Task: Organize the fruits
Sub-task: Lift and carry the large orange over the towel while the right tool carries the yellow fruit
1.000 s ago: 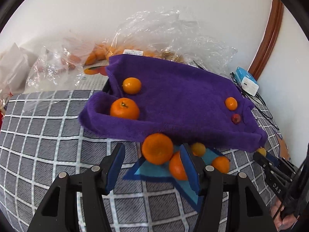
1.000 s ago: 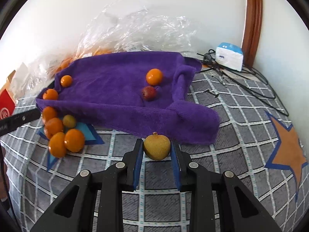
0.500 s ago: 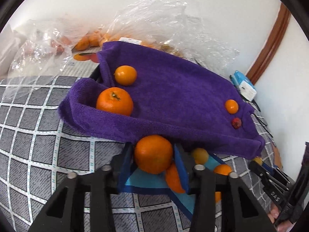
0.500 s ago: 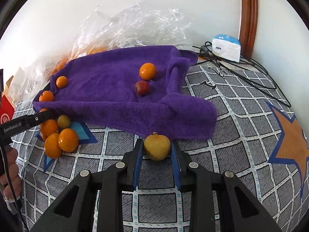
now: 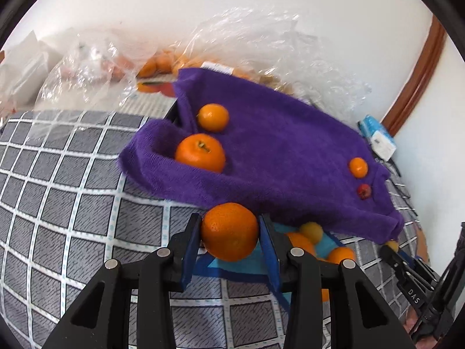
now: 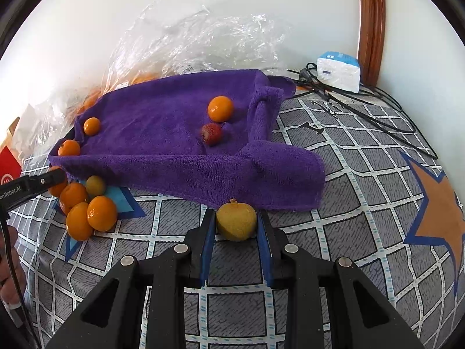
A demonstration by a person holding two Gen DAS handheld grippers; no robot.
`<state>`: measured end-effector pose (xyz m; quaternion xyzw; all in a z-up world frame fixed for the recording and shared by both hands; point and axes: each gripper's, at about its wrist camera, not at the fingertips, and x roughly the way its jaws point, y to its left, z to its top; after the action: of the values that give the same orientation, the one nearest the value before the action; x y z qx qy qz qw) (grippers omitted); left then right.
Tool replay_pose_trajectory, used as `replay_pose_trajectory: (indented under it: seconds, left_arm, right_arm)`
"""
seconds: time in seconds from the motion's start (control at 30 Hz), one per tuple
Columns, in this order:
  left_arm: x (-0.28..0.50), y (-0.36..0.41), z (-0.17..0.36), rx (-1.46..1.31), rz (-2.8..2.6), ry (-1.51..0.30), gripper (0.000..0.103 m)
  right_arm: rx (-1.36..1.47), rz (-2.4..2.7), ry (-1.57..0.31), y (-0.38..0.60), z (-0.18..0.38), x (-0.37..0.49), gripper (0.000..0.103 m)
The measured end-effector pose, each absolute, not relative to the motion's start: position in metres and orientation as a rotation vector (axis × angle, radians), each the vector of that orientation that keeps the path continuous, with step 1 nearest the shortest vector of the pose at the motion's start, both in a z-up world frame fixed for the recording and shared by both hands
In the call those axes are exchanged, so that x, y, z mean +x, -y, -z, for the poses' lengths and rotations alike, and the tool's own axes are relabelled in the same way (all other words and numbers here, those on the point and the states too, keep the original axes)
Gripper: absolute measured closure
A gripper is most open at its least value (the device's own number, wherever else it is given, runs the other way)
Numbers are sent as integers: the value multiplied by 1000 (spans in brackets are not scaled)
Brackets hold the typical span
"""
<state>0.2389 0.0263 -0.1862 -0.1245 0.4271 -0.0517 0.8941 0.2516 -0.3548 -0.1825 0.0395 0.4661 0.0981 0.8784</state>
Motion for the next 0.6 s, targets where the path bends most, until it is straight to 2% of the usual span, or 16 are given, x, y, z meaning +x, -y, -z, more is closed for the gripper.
replay_pose_trajectory:
  seconds: [0.6]
  left_arm:
    - [235, -15, 184, -182, 94, -884, 66]
  right_arm:
    - [44, -232, -966, 347, 182, 249, 75]
